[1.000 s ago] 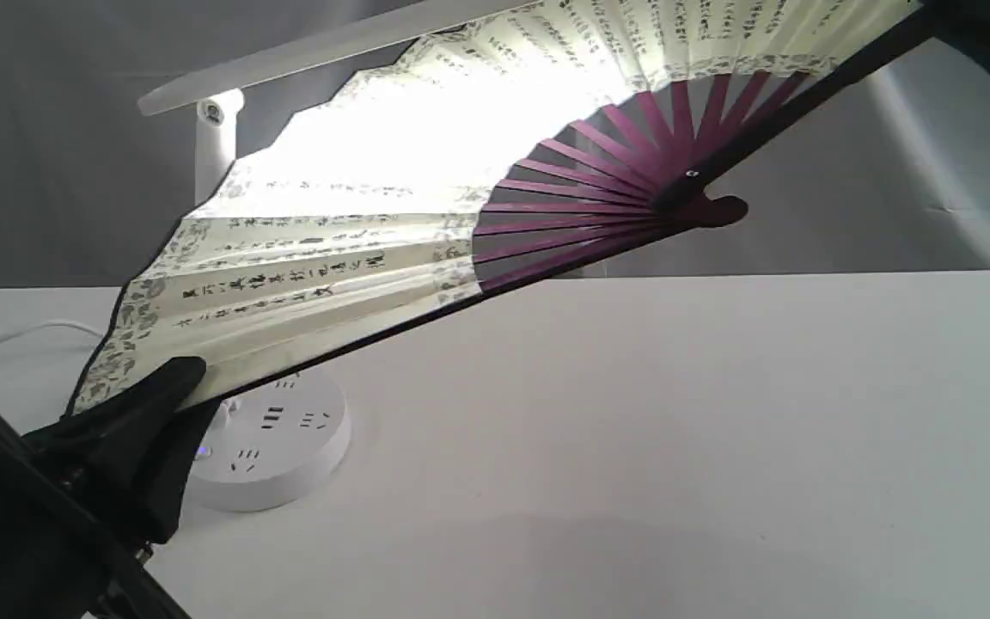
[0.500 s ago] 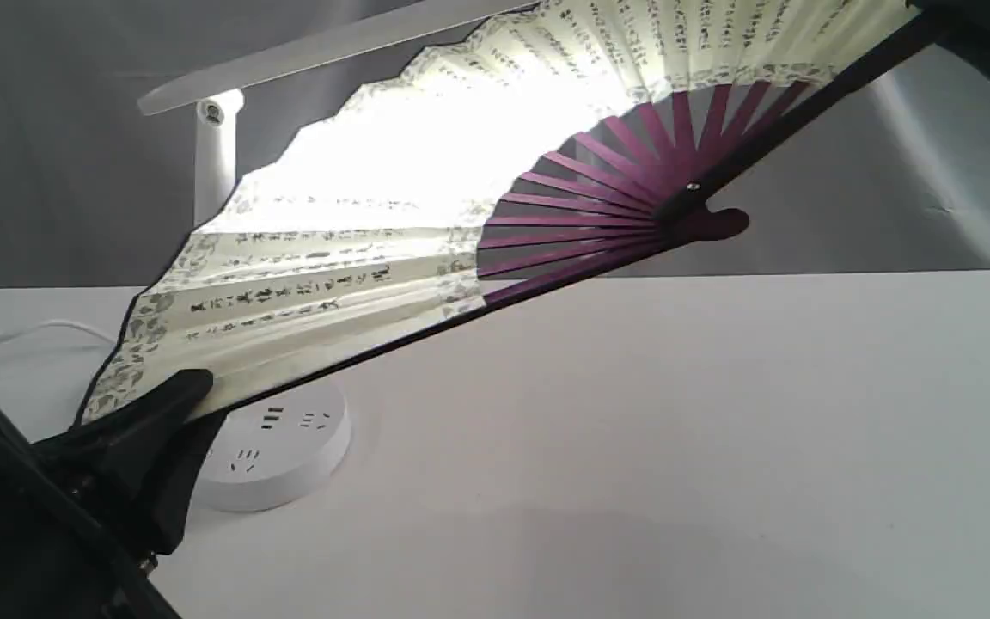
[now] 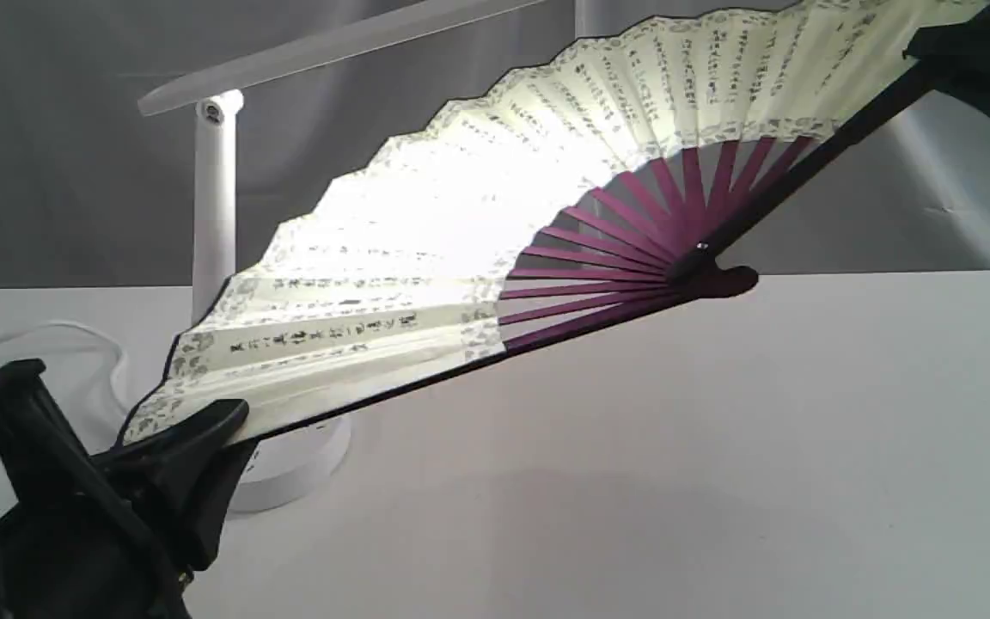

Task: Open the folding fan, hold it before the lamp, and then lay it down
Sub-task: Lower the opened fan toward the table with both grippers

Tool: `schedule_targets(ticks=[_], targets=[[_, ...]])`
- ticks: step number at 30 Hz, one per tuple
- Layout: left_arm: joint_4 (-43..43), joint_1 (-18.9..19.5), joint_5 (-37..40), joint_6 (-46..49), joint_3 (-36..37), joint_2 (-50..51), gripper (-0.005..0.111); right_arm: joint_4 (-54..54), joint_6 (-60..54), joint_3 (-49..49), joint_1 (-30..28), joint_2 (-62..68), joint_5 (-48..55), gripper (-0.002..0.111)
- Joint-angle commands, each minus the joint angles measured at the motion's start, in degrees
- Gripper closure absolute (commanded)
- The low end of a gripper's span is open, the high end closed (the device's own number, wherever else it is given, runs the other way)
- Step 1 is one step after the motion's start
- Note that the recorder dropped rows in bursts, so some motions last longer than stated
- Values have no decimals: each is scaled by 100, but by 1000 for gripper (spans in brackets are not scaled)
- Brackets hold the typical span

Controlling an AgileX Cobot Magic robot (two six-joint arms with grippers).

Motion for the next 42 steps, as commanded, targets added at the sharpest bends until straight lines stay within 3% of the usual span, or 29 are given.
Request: schedule_targets(ticks=[1,9,19,29,42], targets=[[-288,47,-202,-272,-41,221,107,-396,-285,11,-68,-16,-306,108],[-297,47,-326,-345,-71,528,107,-490,5,11,-68,343,-382,108],[-214,47,-231,-154,-598,1227,107,-513,-42,11,-81,939,-391,108],[-173,47,-355,-342,-678,2015,107,-539,-162,11,-408,1498,-432,108],[-64,47,-362,-342,-1413,2957,107,-661,-332,11,-477,2043,-510,108]])
